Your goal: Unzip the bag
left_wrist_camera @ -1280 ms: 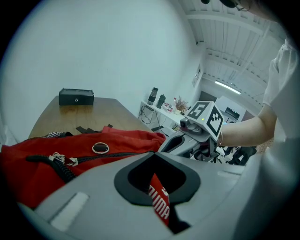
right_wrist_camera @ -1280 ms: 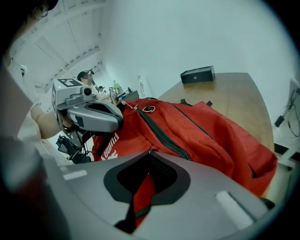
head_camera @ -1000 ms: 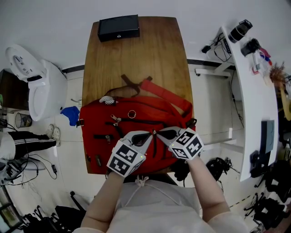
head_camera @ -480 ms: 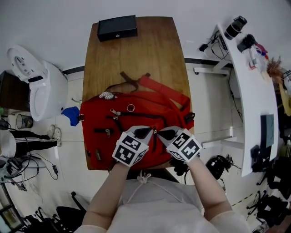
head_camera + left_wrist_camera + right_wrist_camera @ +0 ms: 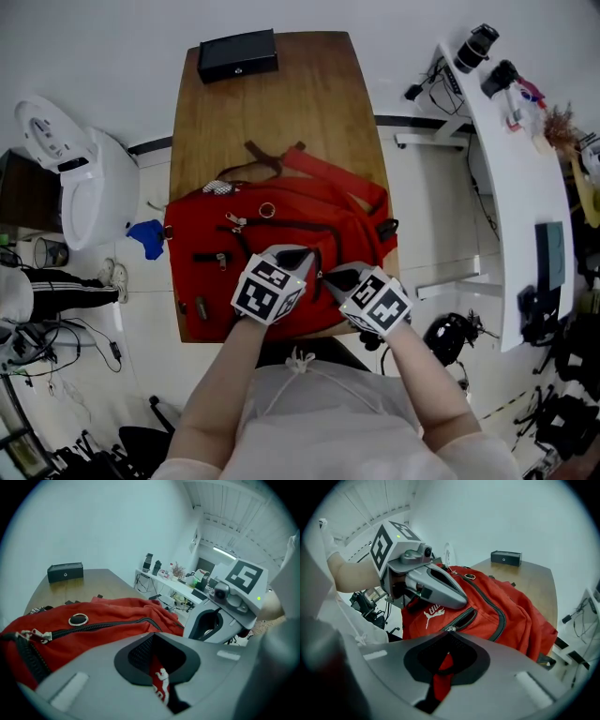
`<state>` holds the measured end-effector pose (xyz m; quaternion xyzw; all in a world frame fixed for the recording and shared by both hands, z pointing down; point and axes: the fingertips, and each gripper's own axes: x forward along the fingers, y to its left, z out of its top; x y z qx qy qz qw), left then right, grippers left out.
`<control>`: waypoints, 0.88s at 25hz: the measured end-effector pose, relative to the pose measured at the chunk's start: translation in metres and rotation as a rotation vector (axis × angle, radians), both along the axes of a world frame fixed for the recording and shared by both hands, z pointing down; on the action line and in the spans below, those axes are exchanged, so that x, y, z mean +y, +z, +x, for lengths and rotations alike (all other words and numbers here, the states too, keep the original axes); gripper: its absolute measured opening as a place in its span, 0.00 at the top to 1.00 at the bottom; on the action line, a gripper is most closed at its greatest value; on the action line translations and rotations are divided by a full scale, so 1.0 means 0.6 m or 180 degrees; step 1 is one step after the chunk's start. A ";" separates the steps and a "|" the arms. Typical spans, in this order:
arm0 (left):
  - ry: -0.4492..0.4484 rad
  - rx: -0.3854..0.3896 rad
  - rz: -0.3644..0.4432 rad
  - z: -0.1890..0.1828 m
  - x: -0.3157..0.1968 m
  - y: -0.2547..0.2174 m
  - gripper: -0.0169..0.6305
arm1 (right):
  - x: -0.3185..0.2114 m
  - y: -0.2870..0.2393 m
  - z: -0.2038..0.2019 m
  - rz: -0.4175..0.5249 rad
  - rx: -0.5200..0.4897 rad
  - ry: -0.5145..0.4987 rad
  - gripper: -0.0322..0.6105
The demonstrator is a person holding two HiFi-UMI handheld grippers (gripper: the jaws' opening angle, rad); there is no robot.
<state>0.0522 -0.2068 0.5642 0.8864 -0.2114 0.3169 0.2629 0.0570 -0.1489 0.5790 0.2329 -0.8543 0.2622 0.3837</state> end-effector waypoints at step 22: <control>-0.0233 0.0140 0.0385 -0.009 -0.002 -0.007 0.96 | 0.109 0.044 -0.027 -0.0070 0.0149 -0.0200 0.93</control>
